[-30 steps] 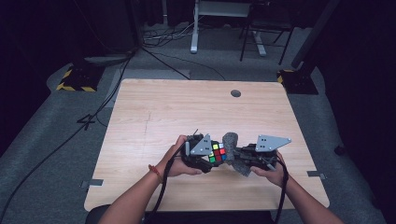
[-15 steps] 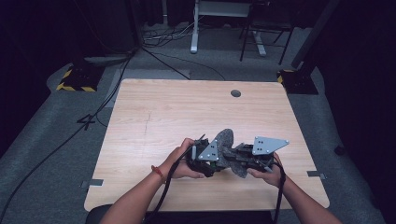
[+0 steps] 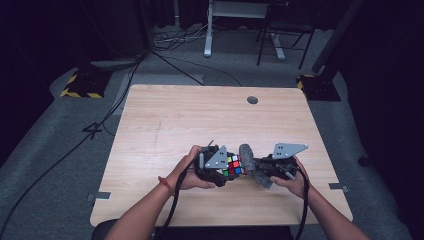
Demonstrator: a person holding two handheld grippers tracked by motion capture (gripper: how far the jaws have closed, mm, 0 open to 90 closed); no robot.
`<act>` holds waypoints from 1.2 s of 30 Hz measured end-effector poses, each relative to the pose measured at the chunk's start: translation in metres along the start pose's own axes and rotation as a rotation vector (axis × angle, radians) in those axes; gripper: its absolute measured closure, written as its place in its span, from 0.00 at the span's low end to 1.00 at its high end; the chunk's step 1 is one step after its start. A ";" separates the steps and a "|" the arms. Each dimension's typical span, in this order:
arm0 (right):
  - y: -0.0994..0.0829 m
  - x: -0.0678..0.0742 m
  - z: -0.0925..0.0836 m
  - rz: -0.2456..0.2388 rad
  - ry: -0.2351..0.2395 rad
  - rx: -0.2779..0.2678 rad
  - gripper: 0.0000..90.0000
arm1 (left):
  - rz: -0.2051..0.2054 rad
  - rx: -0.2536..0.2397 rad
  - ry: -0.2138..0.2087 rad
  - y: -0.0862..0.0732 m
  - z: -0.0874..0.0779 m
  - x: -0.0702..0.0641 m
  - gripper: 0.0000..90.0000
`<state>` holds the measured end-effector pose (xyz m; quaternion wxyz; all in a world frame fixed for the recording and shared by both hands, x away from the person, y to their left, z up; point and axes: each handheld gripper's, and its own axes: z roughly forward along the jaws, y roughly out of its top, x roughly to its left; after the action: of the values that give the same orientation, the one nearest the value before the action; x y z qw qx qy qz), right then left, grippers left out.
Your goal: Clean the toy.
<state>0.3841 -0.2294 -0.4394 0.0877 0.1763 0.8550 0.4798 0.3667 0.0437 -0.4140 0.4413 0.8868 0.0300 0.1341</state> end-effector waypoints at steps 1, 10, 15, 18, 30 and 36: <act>-0.002 -0.002 0.002 0.011 -0.002 0.019 0.89 | -0.007 -0.012 0.003 0.000 -0.002 0.000 0.38; -0.003 -0.006 0.004 0.051 0.100 -0.017 0.90 | -0.035 -0.069 -0.018 -0.003 -0.004 0.003 0.38; 0.000 -0.008 -0.005 0.078 0.113 -0.092 0.90 | -0.016 -0.010 0.011 -0.005 0.001 0.001 0.37; 0.007 -0.002 -0.010 0.045 0.090 -0.111 0.90 | -0.025 -0.002 0.014 -0.005 0.005 0.002 0.37; 0.019 0.013 -0.013 -0.024 0.044 -0.143 0.90 | -0.026 0.025 0.014 -0.005 0.011 0.002 0.37; 0.016 0.008 -0.011 -0.024 0.033 -0.072 0.89 | -0.010 0.016 0.019 -0.003 0.007 0.002 0.38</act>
<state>0.3764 -0.2274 -0.4199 0.0853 0.1549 0.8407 0.5119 0.3704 0.0404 -0.4197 0.4343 0.8889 0.0396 0.1399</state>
